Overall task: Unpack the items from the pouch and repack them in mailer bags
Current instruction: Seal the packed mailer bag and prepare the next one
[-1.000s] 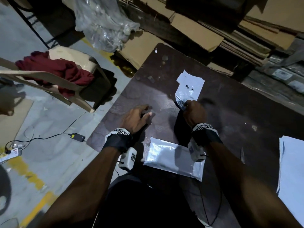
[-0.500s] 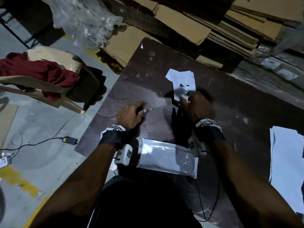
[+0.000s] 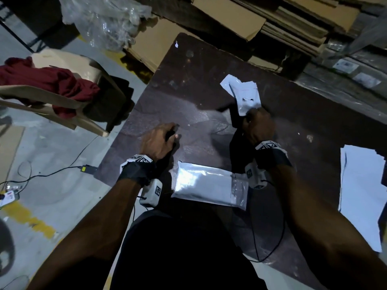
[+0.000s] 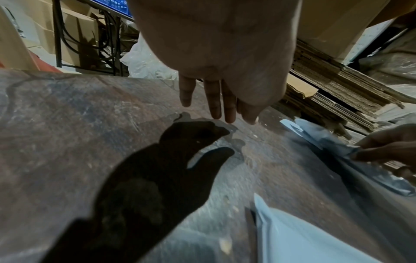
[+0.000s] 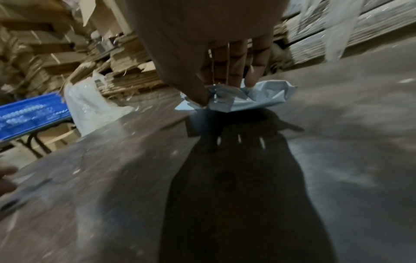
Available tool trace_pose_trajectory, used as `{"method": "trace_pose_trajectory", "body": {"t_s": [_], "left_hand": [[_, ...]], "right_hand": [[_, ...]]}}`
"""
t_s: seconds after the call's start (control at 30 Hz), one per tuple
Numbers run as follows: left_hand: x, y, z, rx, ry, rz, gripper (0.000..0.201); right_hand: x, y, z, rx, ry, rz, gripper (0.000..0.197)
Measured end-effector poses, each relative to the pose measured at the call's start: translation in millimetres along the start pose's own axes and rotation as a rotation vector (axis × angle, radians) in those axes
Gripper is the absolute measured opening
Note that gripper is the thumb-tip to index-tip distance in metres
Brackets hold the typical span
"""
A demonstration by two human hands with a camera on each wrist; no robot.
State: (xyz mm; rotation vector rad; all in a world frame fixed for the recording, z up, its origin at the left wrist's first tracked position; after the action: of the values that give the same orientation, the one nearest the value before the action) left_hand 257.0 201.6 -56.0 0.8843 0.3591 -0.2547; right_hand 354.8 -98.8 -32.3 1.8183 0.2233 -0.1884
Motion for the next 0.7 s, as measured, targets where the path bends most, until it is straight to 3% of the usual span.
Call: {"method": "trace_pose_trajectory", "body": {"t_s": [0.2, 0.37, 0.43, 0.53, 0.6, 0.7], "left_hand": [[-13, -10, 12, -0.017, -0.038, 0.024, 0.046], [-29, -15, 5, 0.04, -0.012, 0.035, 0.041], [-39, -23, 6, 0.032, -0.023, -0.02, 0.04], [-58, -51, 16, 0.106, -0.09, -0.203, 0.064], [-70, -68, 20, 0.195, -0.132, -0.25, 0.081], [-86, -83, 17, 0.33, -0.145, -0.234, 0.095]], "right_hand": [[-24, 26, 40, 0.137, -0.042, 0.177, 0.019], [-47, 18, 51, 0.143, -0.003, 0.136, 0.023], [-58, 16, 51, 0.163, 0.03, 0.132, 0.027], [-88, 14, 33, 0.131, 0.121, 0.148, 0.033], [-111, 0, 12, 0.135, 0.247, 0.076, 0.033], [-146, -47, -19, 0.039, 0.464, -0.253, 0.046]]}}
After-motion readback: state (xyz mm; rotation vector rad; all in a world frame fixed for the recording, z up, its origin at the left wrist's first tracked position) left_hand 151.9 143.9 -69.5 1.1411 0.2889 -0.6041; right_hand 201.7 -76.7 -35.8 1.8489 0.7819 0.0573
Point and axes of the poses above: each hand's wrist, its own x-axis towards the middle knuckle, its own y-axis out of the back of the hand, z = x × y, the point moved 8 cm from there along x, towards the middle knuckle, and after that the axes turned 8 degrees about -z, right-handed, at the moved point
